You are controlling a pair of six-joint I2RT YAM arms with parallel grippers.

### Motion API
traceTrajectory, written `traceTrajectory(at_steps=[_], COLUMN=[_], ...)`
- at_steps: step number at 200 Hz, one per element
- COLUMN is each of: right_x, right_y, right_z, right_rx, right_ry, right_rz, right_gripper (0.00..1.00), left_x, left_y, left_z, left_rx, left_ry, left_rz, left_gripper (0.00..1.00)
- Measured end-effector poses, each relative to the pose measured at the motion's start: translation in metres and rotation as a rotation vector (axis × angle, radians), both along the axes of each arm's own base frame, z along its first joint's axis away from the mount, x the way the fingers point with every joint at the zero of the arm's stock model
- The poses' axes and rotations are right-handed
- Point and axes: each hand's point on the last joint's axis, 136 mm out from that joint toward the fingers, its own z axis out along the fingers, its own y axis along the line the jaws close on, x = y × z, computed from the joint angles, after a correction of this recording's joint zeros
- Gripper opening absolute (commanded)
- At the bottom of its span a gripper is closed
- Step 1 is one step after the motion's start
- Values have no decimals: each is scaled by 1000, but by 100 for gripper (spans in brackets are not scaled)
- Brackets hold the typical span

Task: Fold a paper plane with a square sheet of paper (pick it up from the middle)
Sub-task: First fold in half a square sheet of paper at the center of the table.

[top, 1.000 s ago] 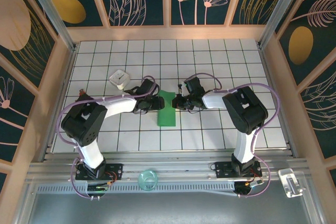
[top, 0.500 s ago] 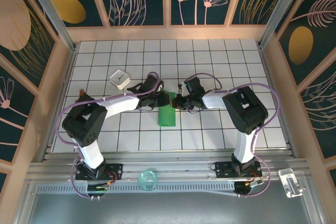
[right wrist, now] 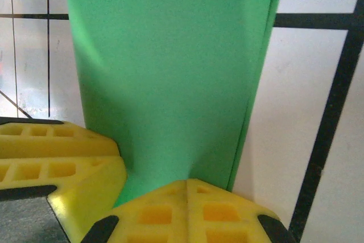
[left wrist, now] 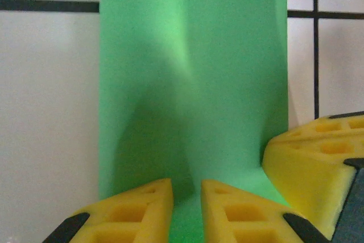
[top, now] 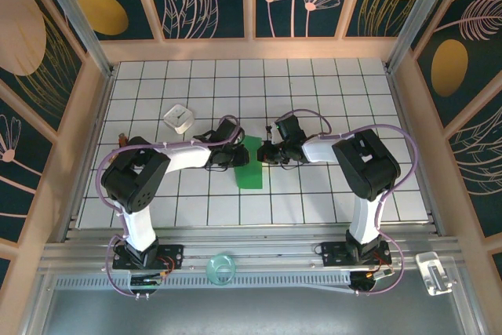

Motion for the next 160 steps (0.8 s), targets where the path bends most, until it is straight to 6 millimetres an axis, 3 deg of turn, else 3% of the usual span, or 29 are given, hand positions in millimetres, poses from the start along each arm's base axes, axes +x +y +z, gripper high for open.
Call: traceTrajectory(at_steps=[58, 118, 160], right_x=[0, 0, 0], right_y=[0, 0, 0], right_z=[0, 0, 0], right_rx=[-1, -1, -1], right_ry=[-4, -4, -4], right_rz=[-2, -2, -1], right_gripper=[0, 0, 0], left_x=[2, 30, 46], left_y=[6, 2, 8], left_z=[10, 32, 10], left_rx=[-24, -95, -71], left_ry=[-33, -72, -44], left_rz=[10, 24, 32], left_gripper=[30, 21, 18])
